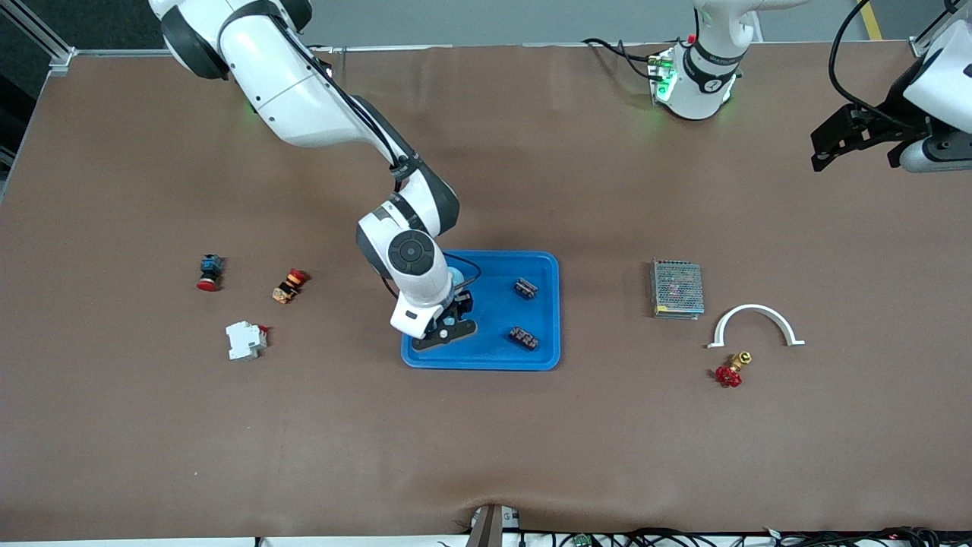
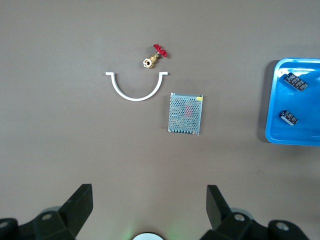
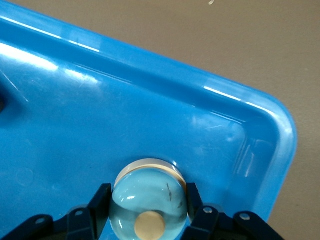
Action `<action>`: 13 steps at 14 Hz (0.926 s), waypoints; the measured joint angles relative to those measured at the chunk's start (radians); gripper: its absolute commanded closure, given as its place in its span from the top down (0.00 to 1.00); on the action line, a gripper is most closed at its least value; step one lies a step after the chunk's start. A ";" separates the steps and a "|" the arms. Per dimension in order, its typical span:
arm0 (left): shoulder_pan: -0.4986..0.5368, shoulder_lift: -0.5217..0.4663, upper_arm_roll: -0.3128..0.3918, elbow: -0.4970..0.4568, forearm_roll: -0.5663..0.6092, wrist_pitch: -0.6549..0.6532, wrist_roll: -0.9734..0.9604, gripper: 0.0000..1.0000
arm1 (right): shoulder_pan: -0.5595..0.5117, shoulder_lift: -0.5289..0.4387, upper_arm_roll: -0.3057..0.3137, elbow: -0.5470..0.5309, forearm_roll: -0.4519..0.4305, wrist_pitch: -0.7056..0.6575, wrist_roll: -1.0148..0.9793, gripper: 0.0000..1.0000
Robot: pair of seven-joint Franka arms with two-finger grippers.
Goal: Place electrolytic capacitor and blue bell in tray
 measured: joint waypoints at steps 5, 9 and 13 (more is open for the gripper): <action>0.001 0.000 0.001 0.000 0.000 0.000 0.000 1.00 | 0.001 0.001 0.000 0.002 -0.002 0.001 0.000 1.00; 0.000 0.000 0.001 0.000 0.000 0.000 0.000 1.00 | 0.001 0.001 0.000 0.012 -0.002 0.002 0.000 1.00; 0.000 0.000 0.001 0.000 0.000 0.000 0.000 1.00 | 0.002 -0.014 0.000 0.027 -0.002 -0.021 0.000 1.00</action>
